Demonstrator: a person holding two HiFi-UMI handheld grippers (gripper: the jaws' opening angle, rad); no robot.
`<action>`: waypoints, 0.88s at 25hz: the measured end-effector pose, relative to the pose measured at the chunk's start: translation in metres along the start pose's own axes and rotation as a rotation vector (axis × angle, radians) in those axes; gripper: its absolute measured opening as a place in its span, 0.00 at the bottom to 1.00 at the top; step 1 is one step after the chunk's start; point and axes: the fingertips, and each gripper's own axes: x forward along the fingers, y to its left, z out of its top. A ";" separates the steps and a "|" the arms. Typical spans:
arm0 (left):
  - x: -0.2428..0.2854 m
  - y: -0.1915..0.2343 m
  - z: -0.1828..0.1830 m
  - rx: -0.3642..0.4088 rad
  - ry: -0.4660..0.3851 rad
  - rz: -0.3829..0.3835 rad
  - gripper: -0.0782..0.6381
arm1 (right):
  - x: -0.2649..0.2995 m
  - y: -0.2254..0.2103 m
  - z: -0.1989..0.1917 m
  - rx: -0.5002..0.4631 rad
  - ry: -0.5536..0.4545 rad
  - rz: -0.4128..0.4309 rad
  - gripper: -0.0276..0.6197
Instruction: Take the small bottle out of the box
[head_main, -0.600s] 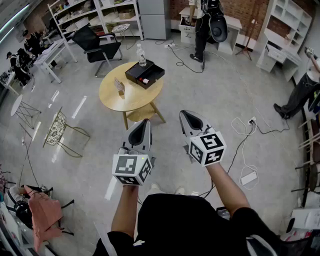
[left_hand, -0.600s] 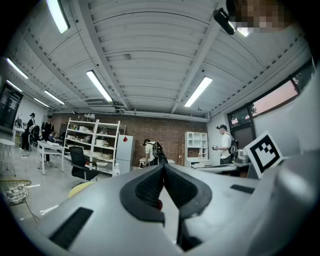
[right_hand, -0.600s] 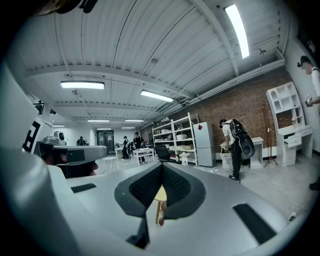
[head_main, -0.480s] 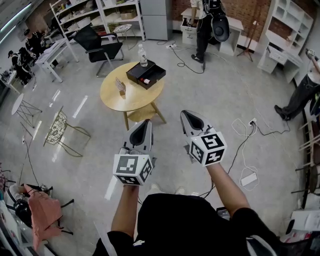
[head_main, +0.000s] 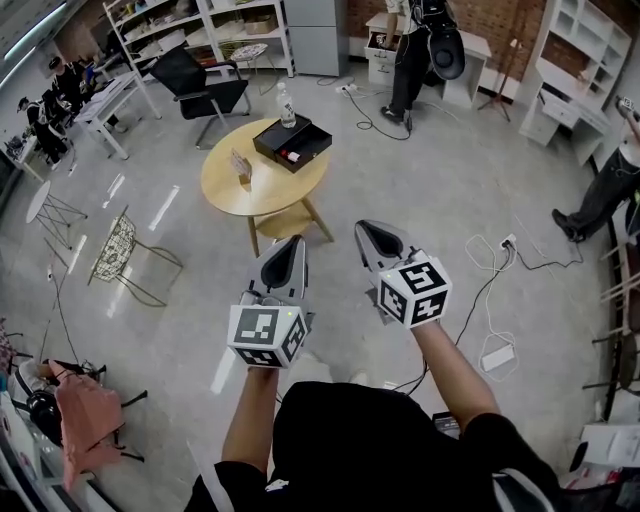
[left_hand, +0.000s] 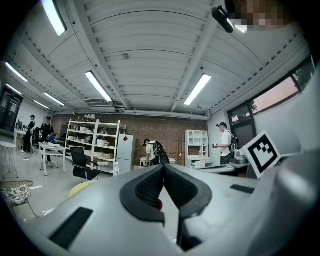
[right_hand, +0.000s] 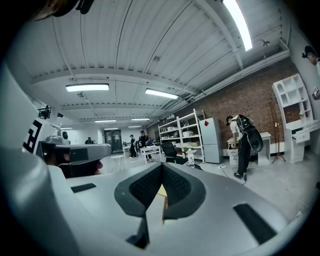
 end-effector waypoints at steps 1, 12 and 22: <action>0.000 -0.001 -0.001 0.003 0.003 -0.001 0.12 | 0.000 0.000 -0.002 0.006 0.002 0.004 0.05; 0.014 0.019 -0.004 -0.003 -0.012 0.014 0.12 | 0.028 -0.004 0.000 -0.001 -0.003 0.022 0.05; 0.063 0.068 0.001 -0.018 -0.014 0.014 0.12 | 0.092 -0.027 0.011 -0.009 0.010 0.012 0.05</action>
